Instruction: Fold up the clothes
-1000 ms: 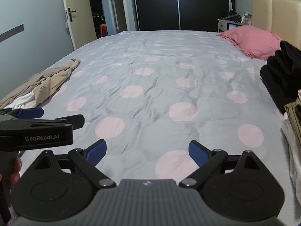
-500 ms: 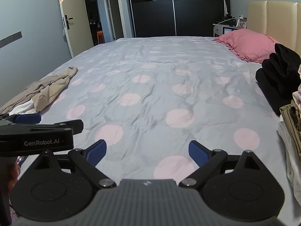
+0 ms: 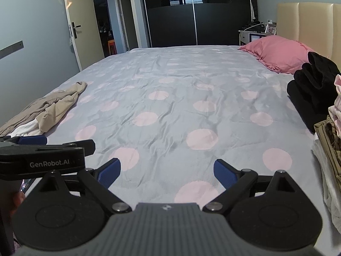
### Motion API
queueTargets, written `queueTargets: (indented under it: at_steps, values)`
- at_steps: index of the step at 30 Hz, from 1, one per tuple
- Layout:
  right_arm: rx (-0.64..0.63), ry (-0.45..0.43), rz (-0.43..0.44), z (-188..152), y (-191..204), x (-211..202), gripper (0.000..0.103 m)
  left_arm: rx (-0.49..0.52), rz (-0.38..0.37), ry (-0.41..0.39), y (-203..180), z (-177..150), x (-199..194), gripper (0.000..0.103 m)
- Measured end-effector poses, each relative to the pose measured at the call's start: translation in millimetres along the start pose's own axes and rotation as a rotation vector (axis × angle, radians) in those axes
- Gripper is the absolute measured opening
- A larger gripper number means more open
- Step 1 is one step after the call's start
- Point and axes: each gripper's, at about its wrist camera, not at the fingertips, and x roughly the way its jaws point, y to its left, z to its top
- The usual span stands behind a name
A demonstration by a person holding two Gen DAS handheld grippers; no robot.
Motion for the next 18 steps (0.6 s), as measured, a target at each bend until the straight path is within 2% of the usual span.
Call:
queueTargets:
  at_steps: [18]
  values:
    - [0.003,-0.01,0.013,1.9,-2.0,-2.0,0.095,0.002,0.008,-0.013,-1.8,-0.8,-4.5,0.103]
